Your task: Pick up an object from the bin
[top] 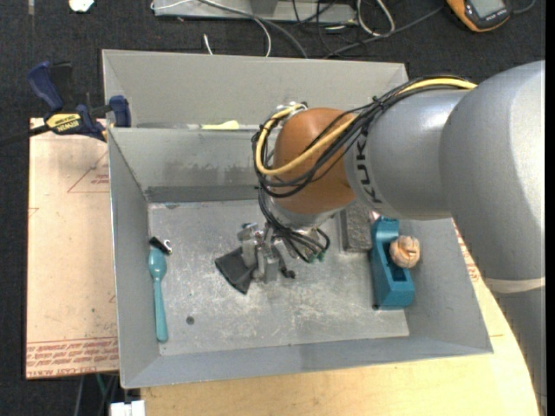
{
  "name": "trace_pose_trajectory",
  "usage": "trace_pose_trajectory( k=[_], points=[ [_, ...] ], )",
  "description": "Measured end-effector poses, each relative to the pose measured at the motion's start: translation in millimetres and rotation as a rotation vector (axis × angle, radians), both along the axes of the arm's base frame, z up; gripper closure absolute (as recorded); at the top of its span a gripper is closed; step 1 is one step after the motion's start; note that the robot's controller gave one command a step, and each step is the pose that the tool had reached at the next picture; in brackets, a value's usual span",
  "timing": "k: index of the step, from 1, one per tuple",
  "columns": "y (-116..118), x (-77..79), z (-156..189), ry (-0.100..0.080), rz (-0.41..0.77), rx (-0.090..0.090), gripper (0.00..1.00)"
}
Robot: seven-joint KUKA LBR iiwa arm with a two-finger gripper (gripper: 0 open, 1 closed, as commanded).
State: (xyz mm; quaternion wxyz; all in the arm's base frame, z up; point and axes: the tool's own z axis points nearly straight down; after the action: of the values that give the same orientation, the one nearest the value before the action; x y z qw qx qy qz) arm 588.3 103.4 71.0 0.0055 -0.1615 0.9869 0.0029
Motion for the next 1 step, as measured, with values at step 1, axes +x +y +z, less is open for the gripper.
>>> trace_pose_trajectory(
  k=[1],
  points=[
    [0.0,0.0,0.3,0.0,0.0,0.0,1.0]
  ],
)
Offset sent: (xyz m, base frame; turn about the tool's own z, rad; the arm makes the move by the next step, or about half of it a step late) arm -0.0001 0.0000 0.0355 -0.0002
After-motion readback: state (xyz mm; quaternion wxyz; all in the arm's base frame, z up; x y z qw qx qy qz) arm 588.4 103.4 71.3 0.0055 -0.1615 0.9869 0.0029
